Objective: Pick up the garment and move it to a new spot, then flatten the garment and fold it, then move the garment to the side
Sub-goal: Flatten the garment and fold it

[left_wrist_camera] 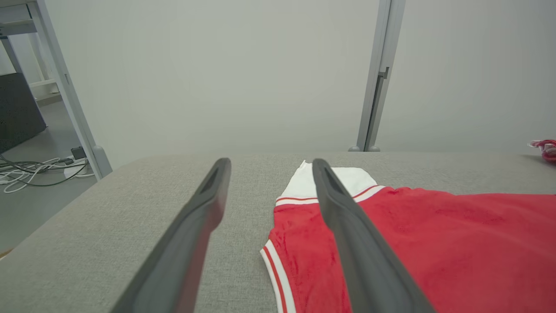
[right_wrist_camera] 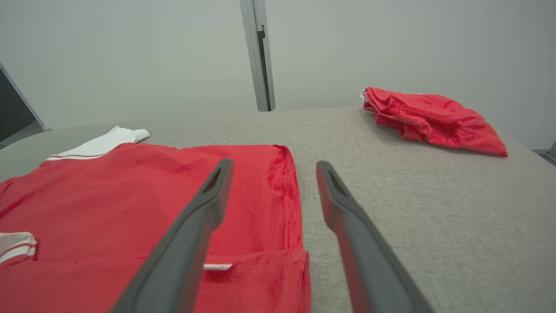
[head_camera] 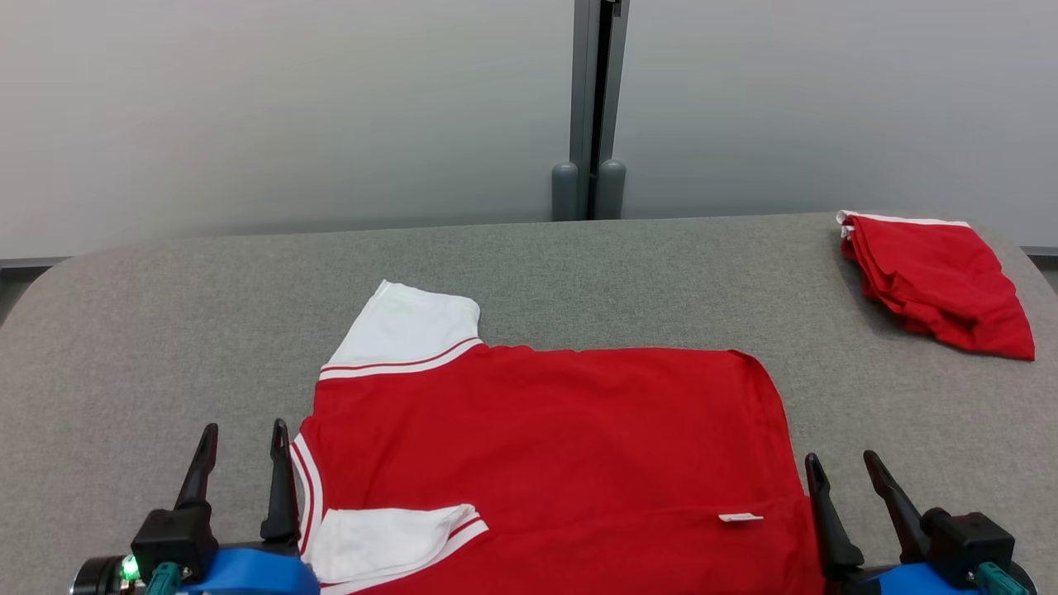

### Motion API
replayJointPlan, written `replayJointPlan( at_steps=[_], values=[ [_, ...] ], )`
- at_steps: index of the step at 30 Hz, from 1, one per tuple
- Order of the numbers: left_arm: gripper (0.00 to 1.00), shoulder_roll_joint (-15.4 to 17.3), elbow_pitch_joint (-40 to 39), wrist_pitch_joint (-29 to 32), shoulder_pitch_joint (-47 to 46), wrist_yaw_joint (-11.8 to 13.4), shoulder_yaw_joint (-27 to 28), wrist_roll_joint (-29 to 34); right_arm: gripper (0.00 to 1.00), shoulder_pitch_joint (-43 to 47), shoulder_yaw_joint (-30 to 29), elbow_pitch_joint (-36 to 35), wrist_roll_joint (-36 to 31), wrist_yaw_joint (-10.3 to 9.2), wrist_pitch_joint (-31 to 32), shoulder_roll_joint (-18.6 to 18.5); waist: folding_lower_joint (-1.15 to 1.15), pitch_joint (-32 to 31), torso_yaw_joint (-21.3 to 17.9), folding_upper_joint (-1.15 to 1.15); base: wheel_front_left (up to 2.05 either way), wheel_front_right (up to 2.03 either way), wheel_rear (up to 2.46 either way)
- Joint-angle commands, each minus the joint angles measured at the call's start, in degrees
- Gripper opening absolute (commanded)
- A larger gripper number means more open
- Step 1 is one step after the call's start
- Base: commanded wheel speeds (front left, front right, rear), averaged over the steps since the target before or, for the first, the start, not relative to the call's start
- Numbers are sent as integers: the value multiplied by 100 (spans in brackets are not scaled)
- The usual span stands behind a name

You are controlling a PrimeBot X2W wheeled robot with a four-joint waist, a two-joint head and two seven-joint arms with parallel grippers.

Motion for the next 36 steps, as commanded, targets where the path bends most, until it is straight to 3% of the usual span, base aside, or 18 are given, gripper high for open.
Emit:
replayJointPlan(
  at_steps=[1,11,17,22,36],
  values=[
    [100,4,26,-26,-203,-40,39,38,100,-140,18,12,-27,3,-15,-35,0,24,6,0,0,0,0],
    [100,388,820,-25,-2095,-366,-262,33,100,-1625,411,52,77,2,538,-574,0,684,-51,0,0,0,0],
    [100,679,1727,391,-3660,-452,-618,-402,100,-2726,731,321,224,3,1109,-890,0,1417,-194,0,0,0,0],
    [100,1006,2348,853,-4633,-437,-1295,-959,100,-3421,1104,576,416,2,1272,-1011,0,2007,-371,0,0,0,0],
    [100,1605,3615,1971,-5574,-439,-2709,-2369,100,-4180,1772,1032,802,3,1077,-971,0,2719,-828,0,0,0,0]
  ],
)
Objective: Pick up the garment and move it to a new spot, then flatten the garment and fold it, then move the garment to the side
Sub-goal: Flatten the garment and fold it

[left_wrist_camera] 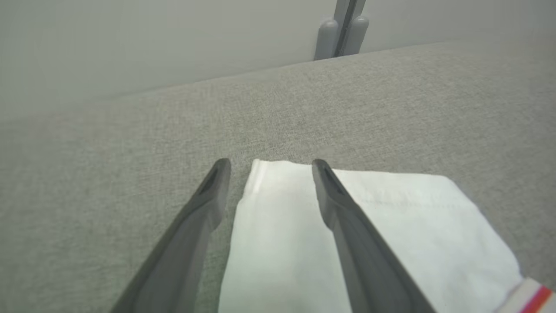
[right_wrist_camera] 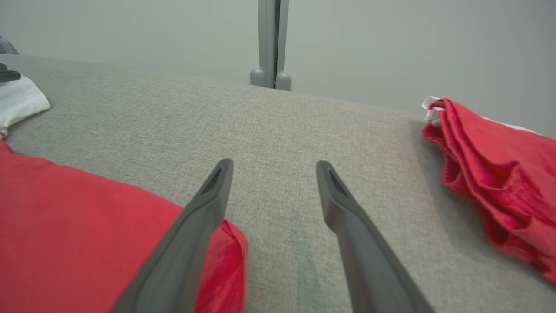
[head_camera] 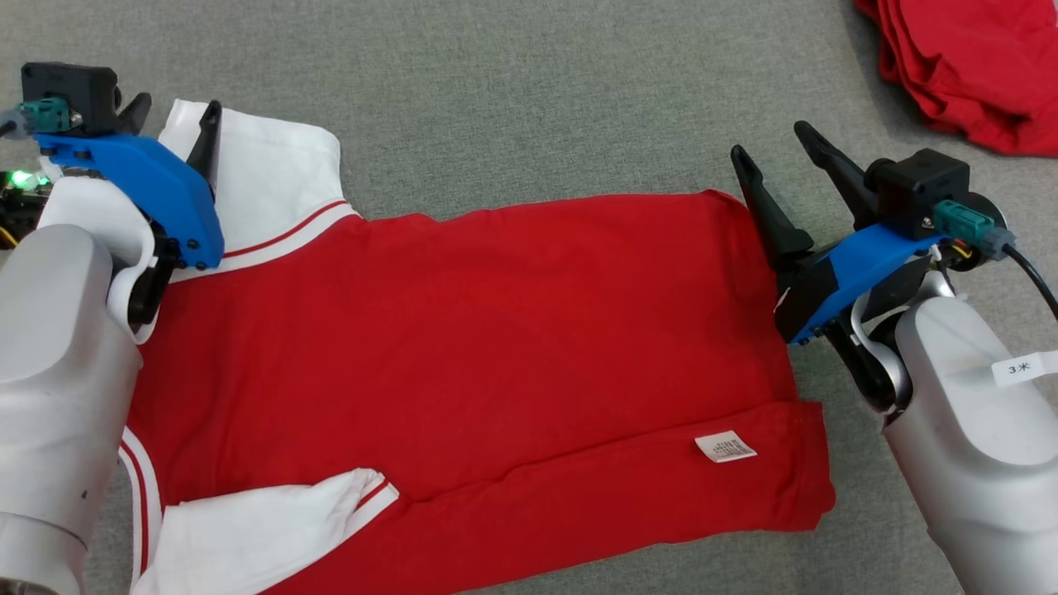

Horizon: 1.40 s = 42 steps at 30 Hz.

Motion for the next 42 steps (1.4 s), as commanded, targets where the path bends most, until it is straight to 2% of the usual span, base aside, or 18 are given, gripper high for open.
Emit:
replayJointPlan(
  at_steps=[1,11,16,17,18,19,24,34,42],
  values=[
    [100,38,122,134,-80,-4,-60,-150,100,-115,38,32,60,2,-53,-6,0,13,-22,-2,0,0,0],
    [100,-2,311,584,-198,-4,-351,-1108,100,-296,262,193,198,1,-84,-97,0,62,-85,-2,0,0,0],
    [100,4,423,747,-262,-5,-532,-1252,100,-328,365,267,261,1,-65,-110,0,67,-112,-2,0,0,0],
    [68,13,452,755,-264,-5,-569,-1287,100,-342,399,280,276,1,-49,-111,0,61,-121,-2,0,0,0],
    [68,22,481,724,-276,-5,-600,-1321,100,-347,447,295,323,2,-19,-109,0,51,-130,-2,0,0,0],
    [1,35,510,666,-295,-5,-635,-1306,100,-344,502,302,368,1,16,-115,0,38,-133,-2,0,0,0],
    [0,80,646,359,-312,-4,-754,-1344,100,-336,796,251,711,1,296,-205,0,-50,-119,-2,0,0,0],
    [0,-84,664,16,-388,-4,-1098,-1517,100,-433,1244,220,1225,1,1231,-561,0,-135,74,-2,0,0,0],
    [0,-135,696,-123,-480,-4,-1359,-1689,100,-525,1399,422,1439,1,1688,-520,0,-110,178,-2,0,0,0]
  ],
)
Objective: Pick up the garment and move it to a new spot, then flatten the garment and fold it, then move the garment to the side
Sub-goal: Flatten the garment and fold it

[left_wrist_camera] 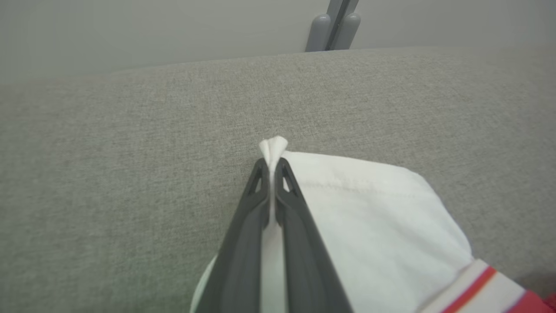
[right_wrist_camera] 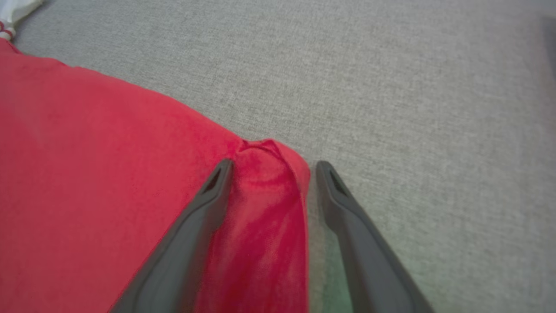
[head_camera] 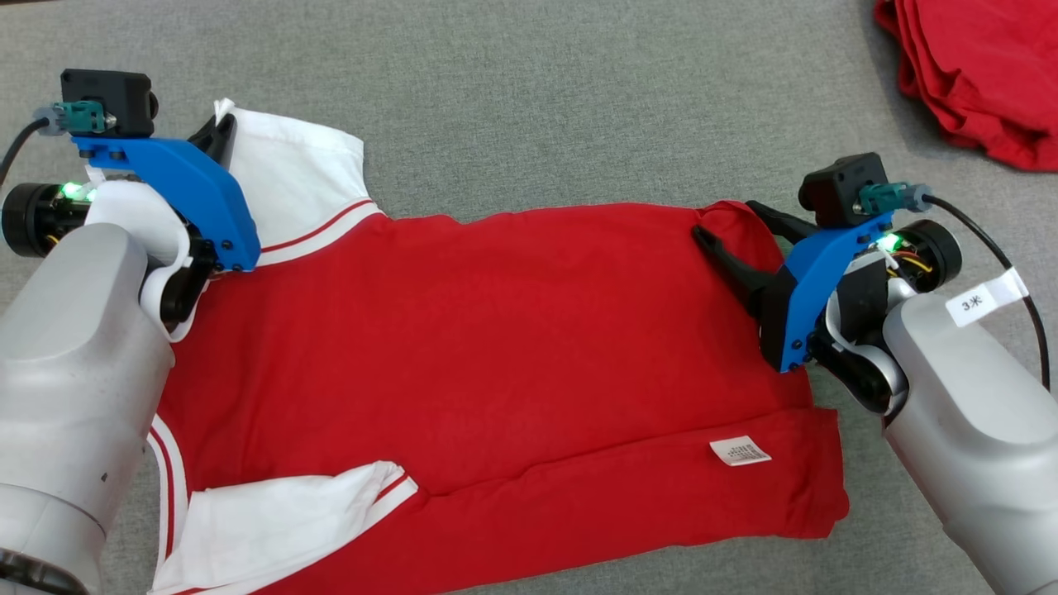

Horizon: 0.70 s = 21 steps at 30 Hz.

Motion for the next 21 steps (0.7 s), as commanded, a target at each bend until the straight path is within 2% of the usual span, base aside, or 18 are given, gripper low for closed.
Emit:
replayJointPlan(
  at_steps=[1,5,6,7,8,12,21],
  values=[
    [0,-12,13,-43,-73,-3,-36,-31,100,-105,15,45,60,1,39,38,0,0,5,0,0,0,0],
    [0,-17,46,-106,-107,-3,-143,-118,100,-127,108,224,40,2,261,81,0,-8,28,0,0,0,0],
    [0,-19,56,-121,-114,-3,-170,-144,91,-123,159,258,43,2,333,87,0,-9,34,0,0,0,0],
    [0,-15,63,-145,-116,-3,-193,-169,43,-116,201,269,79,2,381,107,0,-12,41,0,0,0,0],
    [0,-10,69,-173,-123,-3,-205,-203,0,-103,201,275,159,2,414,140,0,-13,49,0,0,0,0],
    [0,-11,82,-340,-140,-3,-251,-315,0,-181,118,265,201,-2,312,90,0,-44,76,0,0,0,0],
    [0,-17,-186,-942,44,-3,-417,-567,0,-152,-445,741,-175,-1,-770,182,0,-324,230,0,0,0,0]
  ],
)
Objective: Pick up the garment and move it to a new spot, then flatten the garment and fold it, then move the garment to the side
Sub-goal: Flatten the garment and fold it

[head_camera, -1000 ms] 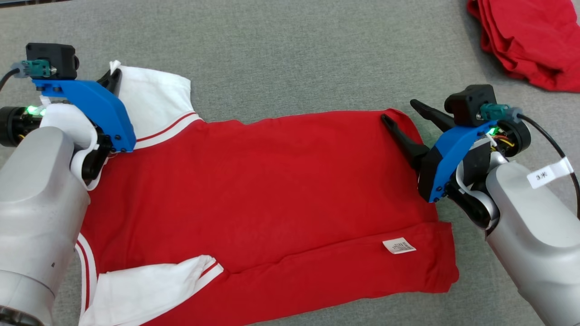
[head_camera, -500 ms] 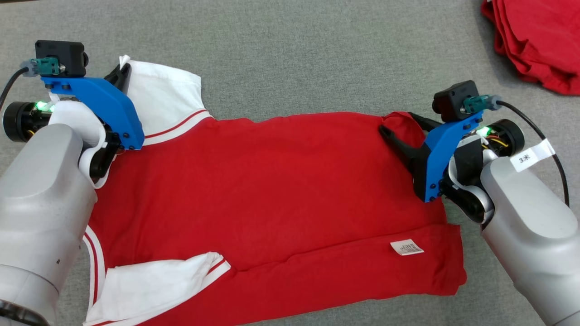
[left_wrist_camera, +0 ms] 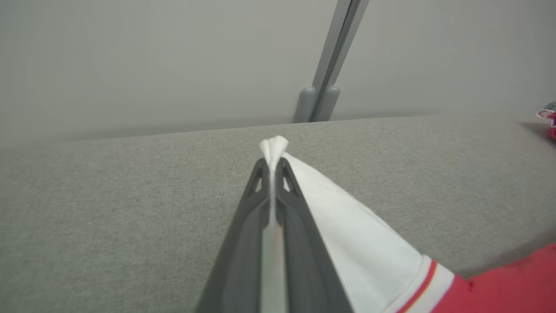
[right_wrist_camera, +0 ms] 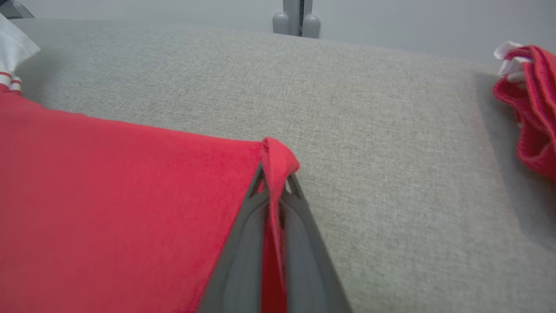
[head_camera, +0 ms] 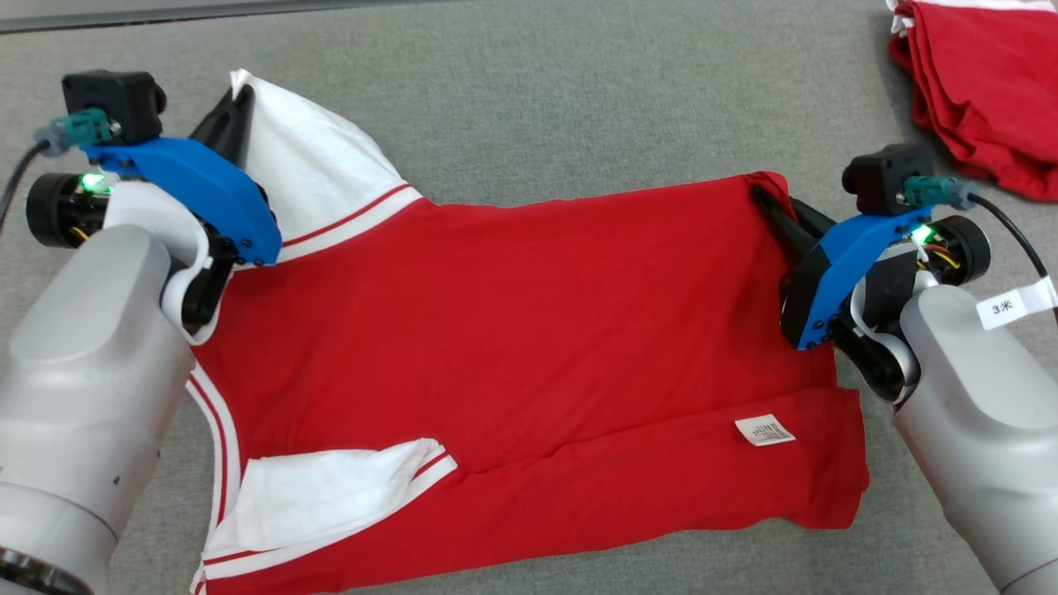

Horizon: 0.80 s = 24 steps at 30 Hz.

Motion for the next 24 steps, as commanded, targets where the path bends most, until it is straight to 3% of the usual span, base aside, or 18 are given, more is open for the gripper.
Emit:
replayJointPlan(
  at_steps=[1,7,16,24],
  values=[
    [0,31,-68,-85,93,-3,-32,-48,0,50,-60,75,-71,-2,-105,40,0,-47,14,0,0,0,0],
    [0,129,-659,-521,517,-3,-222,-287,0,235,-249,378,-108,-2,-547,195,0,-325,110,0,0,0,0],
    [0,542,-1844,-885,1439,3,-296,-392,0,699,-437,622,-168,-2,-1148,269,0,-683,276,0,0,0,0],
    [0,882,-3154,-933,2564,334,-95,-279,0,1203,-610,707,-313,-2,-1687,348,0,-965,422,0,0,0,0]
  ],
)
